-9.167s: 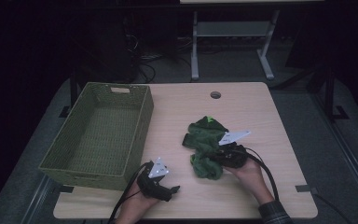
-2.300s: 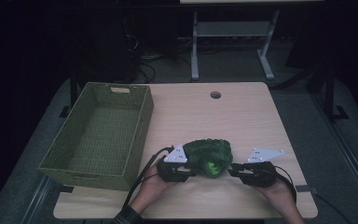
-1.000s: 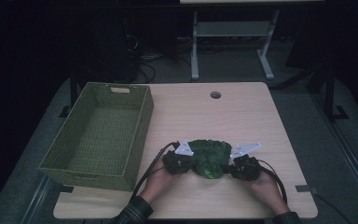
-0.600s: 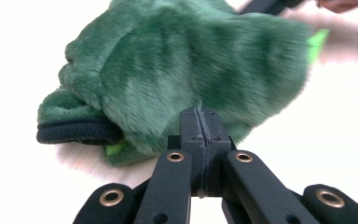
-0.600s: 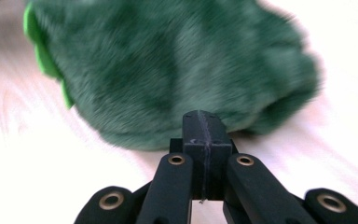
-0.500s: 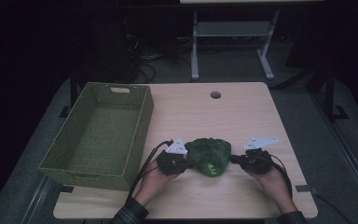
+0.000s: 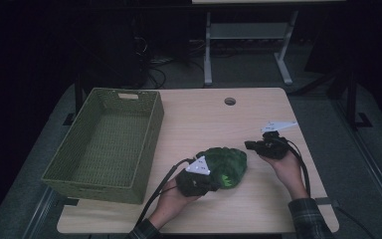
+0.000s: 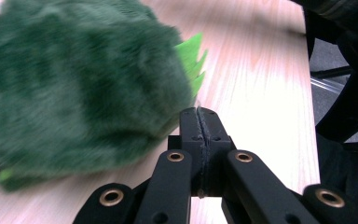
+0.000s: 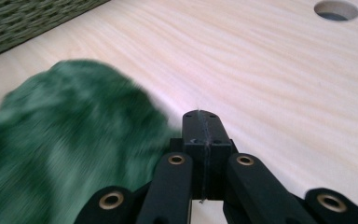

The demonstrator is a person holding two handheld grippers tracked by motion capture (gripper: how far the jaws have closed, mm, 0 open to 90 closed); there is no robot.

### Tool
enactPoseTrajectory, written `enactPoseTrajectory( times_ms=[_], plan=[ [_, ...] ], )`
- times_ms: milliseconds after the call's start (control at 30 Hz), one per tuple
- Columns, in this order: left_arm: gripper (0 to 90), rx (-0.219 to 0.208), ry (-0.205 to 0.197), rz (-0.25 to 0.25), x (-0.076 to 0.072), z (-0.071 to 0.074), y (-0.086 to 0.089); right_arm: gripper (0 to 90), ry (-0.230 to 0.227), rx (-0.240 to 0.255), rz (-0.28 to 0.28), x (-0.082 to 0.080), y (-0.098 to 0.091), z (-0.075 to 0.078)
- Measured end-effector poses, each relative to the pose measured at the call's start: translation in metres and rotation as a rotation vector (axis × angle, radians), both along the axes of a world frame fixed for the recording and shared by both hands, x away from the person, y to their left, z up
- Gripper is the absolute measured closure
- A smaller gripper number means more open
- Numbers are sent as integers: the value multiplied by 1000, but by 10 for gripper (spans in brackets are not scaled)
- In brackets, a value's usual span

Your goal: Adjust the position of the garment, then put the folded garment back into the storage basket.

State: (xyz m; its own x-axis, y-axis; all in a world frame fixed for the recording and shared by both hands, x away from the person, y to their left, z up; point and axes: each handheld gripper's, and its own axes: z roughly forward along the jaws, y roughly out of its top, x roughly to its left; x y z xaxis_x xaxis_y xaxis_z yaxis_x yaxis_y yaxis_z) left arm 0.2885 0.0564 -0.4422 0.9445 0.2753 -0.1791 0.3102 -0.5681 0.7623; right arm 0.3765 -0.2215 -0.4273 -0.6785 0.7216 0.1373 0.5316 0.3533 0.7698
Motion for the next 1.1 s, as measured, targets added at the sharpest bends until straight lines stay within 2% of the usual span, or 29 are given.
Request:
enactPoseTrajectory(
  times_ms=[67,133,200,267,367,467,567,700,867,1100],
  plan=[
    [895,3,3,-11,0,-3,-5,899,33,-3,23,11,8,-3],
    [895,19,1,-22,1,-7,-12,899,15,-6,31,18,18,-6],
    [895,23,10,-19,3,-11,-15,899,51,-12,52,27,26,-11],
    [895,25,16,-10,5,-15,-17,899,59,-20,67,33,35,-15],
    [895,32,18,-1,9,-18,-17,899,62,-33,88,38,44,-23],
    [895,48,11,12,12,-20,-15,899,100,-46,107,38,48,-30],
    [895,54,15,30,14,-22,-11,899,135,-35,114,36,45,-31],
    [895,72,6,38,20,-23,-5,899,143,-41,133,31,42,-30],
    [895,71,8,72,23,-23,6,899,132,-56,150,20,40,-31],
    [896,89,5,106,32,-24,22,899,123,-57,168,-1,35,-31]
  ],
)
